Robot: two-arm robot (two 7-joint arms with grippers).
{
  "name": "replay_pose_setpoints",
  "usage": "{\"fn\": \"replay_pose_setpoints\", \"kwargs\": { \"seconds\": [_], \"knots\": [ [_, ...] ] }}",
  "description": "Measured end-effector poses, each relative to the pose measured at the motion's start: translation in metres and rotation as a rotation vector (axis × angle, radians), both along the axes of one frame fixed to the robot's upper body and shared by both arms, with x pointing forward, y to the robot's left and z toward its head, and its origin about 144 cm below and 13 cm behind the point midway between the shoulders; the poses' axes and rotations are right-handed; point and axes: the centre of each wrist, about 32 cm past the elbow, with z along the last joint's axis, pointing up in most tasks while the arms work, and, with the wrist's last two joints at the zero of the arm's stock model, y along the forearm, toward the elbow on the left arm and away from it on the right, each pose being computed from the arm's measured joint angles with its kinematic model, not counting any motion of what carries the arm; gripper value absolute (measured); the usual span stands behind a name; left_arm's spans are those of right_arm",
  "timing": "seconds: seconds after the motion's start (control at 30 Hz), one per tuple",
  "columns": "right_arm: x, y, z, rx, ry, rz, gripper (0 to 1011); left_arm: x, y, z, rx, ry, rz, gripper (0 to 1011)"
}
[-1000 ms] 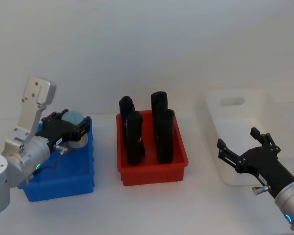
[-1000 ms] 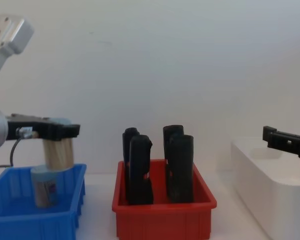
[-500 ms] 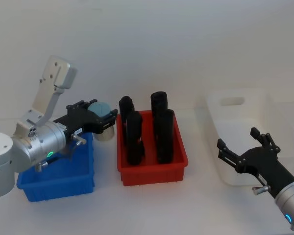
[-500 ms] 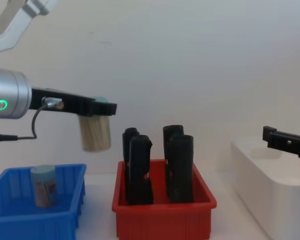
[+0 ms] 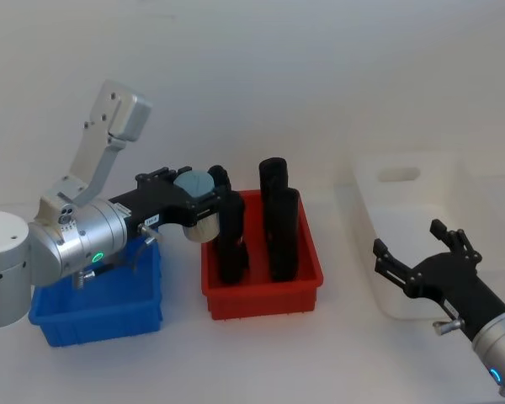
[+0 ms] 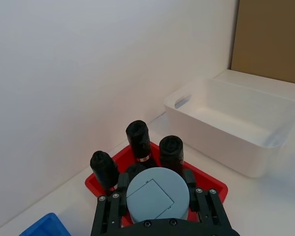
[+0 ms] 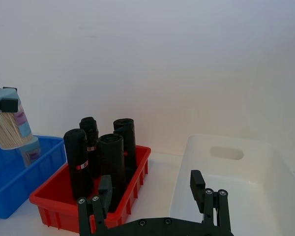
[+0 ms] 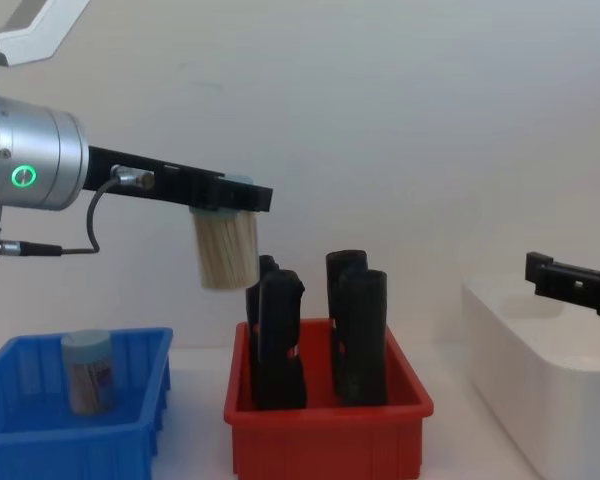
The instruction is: Pick the cotton swabs from the blue box and place them into the white box.
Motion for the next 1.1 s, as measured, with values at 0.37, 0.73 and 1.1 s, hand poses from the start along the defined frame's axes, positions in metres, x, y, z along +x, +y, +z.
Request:
{"fn": "replay_pose_setpoints", "kwargs": {
  "seconds": [0.37, 0.73, 1.1],
  "knots": [
    [0.002, 0.002, 0.008, 0.003, -0.015, 0.021, 1001, -0.001, -0.003, 0.005, -0.004, 0.005, -0.027, 670],
    [0.014, 0.014, 0.037, 0.029, -0.057, 0.124, 1001, -0.001, -0.004, 0.007, -0.005, 0.007, -0.037, 670],
    [0.029, 0.035, 0.067, 0.073, -0.080, 0.264, 1001, -0.001, -0.005, 0.008, -0.005, 0.008, -0.041, 670]
  ]
}}
